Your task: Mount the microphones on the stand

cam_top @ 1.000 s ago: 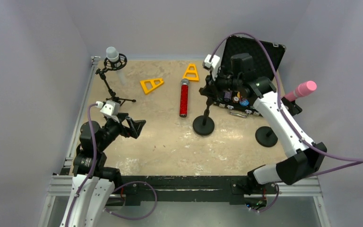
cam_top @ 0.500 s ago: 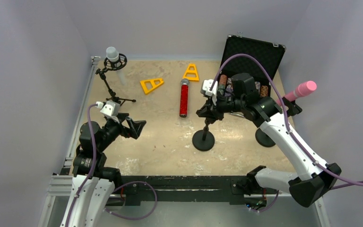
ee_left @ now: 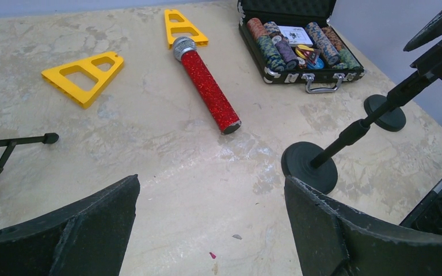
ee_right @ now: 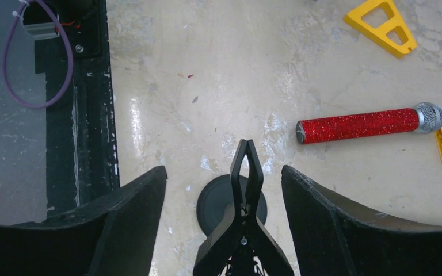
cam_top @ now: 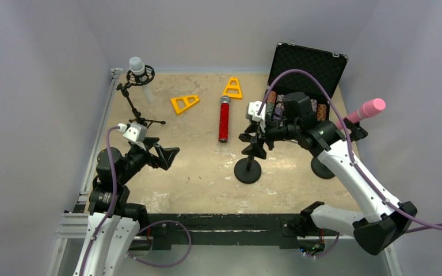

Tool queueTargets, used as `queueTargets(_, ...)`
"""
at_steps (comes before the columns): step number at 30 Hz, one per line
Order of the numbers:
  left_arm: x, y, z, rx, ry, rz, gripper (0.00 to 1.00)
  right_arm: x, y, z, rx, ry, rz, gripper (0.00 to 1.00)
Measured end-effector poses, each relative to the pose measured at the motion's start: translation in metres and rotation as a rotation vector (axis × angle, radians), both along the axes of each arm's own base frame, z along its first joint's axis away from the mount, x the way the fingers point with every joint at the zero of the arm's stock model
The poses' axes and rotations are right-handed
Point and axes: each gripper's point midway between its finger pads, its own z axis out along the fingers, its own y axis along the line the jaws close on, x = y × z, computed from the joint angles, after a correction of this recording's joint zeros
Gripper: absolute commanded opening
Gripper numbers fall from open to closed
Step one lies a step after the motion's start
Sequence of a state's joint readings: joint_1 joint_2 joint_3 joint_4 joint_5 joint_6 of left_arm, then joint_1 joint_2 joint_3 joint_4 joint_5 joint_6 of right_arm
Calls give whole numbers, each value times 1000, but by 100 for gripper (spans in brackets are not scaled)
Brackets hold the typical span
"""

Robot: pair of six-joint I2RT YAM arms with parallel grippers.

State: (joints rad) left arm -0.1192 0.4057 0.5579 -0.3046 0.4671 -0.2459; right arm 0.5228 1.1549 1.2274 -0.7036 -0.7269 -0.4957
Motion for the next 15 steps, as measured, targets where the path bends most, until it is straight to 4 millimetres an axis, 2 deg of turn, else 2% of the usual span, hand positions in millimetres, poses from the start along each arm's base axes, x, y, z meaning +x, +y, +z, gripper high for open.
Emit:
queueTargets(5,-2,-3,1,-9,3,-20,99,-8,-7,13,14,-22,-5,82)
queueTargets(8,-3,-6,0,-13,8,-35,99,-3,-18,33,54,-57,-27,84)
queueTargets(11,-4,-9,0,-29,20,-53,99,1,-31,53,94,-114,-47,94)
queueTargets(12,-4,-10,0,-33,23,-57,99,-2,-35,59,104,-138,-46,98)
queueTargets(15,-3,-15,4,-61,26,-80,99,-19,-46,71,139,-214,-25,99)
